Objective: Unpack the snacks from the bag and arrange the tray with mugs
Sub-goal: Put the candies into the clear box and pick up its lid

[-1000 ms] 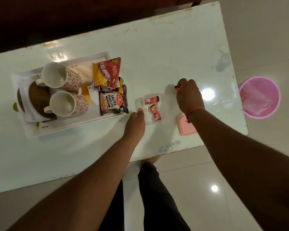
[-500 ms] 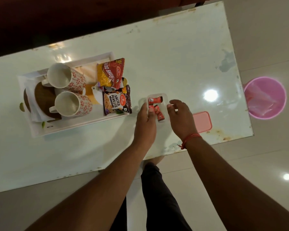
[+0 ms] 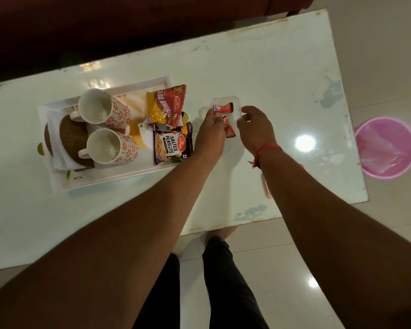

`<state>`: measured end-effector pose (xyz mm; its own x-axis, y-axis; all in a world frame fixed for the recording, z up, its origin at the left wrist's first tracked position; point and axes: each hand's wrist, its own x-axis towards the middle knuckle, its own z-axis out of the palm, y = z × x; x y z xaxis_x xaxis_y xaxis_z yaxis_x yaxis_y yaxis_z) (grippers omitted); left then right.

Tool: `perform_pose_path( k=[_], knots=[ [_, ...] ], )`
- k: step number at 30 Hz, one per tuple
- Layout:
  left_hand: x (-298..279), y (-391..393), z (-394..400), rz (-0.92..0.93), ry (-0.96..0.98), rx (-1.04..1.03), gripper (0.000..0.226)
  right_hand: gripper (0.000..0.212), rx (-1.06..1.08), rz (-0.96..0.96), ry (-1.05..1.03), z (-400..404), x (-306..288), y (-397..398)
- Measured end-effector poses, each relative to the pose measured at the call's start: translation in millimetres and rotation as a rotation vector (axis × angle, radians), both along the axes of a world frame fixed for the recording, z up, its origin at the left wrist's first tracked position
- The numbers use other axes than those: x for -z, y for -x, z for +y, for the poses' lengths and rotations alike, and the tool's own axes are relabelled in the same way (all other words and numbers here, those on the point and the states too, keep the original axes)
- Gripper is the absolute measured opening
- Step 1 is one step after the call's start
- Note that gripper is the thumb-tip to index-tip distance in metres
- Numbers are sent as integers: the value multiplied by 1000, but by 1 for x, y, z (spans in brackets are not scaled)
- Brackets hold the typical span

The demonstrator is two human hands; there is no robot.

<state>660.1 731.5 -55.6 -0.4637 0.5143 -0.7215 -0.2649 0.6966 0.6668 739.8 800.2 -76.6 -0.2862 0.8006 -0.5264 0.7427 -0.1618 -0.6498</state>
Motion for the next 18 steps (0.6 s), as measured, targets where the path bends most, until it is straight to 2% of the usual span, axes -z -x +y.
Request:
perform_pose_path(
  k=[13,16,18],
  knots=[
    [-8,0,-2,32,-4,-8,55,48,-26,9,-44,-3,9,-5],
    [-16,-8,-12,58,20,-47,59,46,-14,5,-181,-12,9,-40],
    [-16,-21,-28,48,32,-64,58,49,-107,-58,-273,-22,9,-79]
  ],
)
